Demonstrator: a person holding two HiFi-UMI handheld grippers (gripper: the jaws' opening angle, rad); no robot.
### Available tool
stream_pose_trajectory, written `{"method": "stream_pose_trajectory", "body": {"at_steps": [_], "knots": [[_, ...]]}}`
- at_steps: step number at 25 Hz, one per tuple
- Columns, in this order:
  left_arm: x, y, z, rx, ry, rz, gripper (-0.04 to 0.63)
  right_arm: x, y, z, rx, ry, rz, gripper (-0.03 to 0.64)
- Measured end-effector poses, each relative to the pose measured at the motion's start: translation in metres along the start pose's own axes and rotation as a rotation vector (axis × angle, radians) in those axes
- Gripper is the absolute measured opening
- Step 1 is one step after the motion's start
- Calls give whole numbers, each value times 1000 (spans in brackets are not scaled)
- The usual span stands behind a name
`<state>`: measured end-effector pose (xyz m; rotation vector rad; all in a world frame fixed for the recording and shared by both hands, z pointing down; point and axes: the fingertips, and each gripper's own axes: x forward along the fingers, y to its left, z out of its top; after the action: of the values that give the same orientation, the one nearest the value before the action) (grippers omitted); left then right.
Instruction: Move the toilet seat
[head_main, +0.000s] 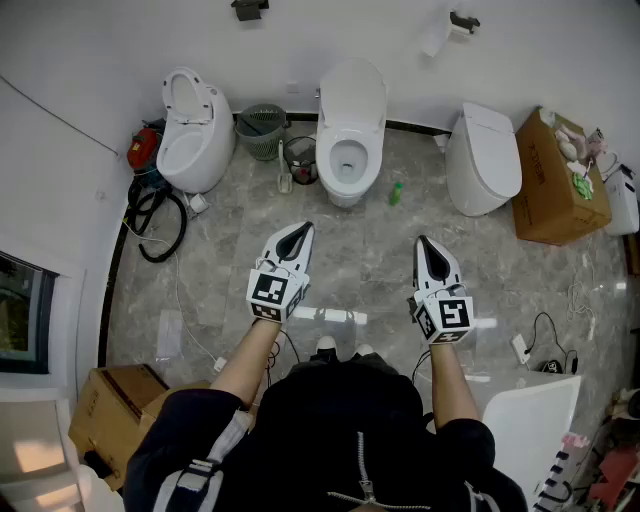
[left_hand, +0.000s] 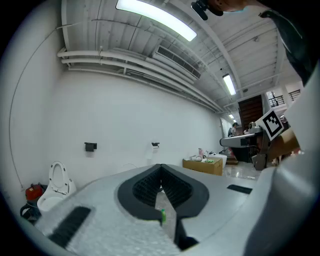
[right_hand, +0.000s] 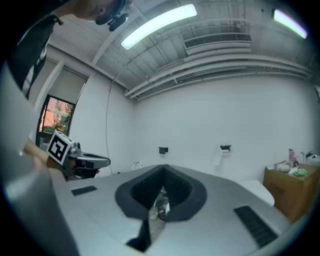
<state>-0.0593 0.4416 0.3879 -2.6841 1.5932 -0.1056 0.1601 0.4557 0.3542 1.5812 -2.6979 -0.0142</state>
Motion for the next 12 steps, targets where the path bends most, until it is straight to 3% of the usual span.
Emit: {"method": "stream_pose_trajectory", "body": {"at_steps": [12], "knots": [[-4,20,-5,-16,-13,12,5,14,20,-19,48,82,53,3]]}}
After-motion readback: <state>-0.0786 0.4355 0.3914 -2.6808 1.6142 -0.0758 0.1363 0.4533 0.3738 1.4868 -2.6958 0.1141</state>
